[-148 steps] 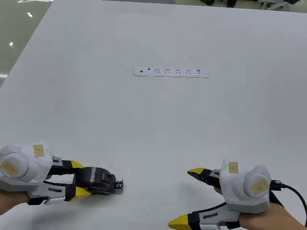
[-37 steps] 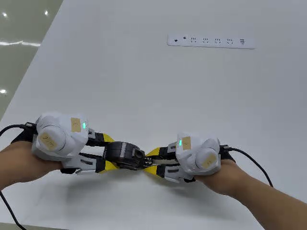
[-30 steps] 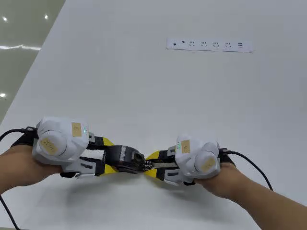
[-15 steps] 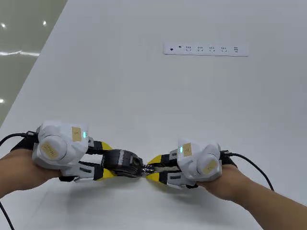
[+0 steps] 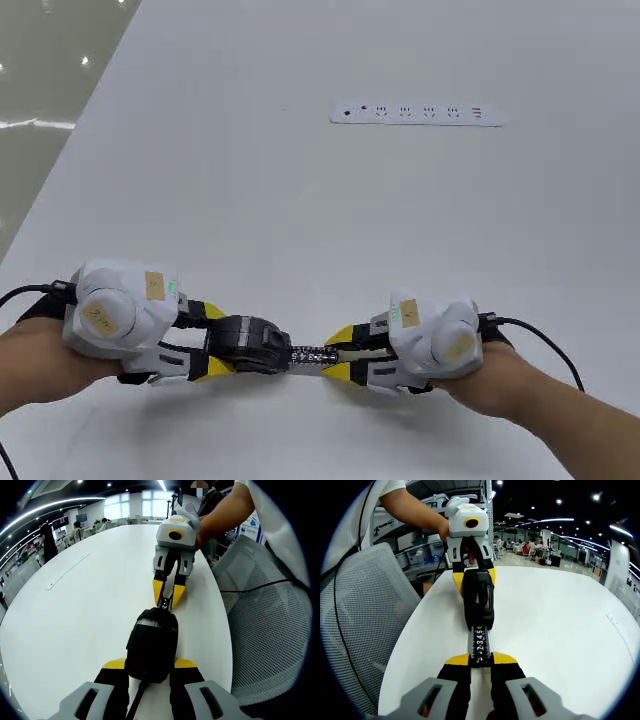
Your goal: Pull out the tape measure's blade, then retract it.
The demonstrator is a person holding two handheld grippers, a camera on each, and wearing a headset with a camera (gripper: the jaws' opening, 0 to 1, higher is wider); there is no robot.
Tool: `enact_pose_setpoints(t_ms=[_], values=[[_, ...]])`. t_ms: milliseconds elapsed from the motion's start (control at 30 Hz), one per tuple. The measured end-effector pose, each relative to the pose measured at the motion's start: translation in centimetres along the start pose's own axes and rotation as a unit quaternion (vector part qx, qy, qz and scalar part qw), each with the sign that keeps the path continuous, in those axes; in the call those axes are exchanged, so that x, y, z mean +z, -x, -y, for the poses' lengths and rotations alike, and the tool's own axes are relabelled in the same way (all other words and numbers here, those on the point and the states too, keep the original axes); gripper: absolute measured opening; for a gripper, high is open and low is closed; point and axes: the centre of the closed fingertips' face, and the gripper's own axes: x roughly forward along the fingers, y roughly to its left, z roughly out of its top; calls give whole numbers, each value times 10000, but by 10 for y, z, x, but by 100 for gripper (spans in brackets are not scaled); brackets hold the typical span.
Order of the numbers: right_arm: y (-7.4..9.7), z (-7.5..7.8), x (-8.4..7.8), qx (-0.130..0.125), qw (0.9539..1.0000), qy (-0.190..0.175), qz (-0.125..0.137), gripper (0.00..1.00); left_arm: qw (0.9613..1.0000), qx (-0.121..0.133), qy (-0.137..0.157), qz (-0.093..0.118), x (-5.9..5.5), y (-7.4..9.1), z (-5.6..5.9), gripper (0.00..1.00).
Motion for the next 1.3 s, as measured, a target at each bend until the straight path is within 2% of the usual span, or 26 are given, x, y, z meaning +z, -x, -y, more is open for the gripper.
enact_pose_setpoints(t_ms=[800, 1300], values=[[49, 6, -31, -156, 9989, 63, -433, 12, 10000, 8, 36, -2, 2, 0, 2, 28], [82, 7, -53, -266, 9976, -58, -638, 12, 10000, 13, -13, -20, 5, 0, 3, 28]])
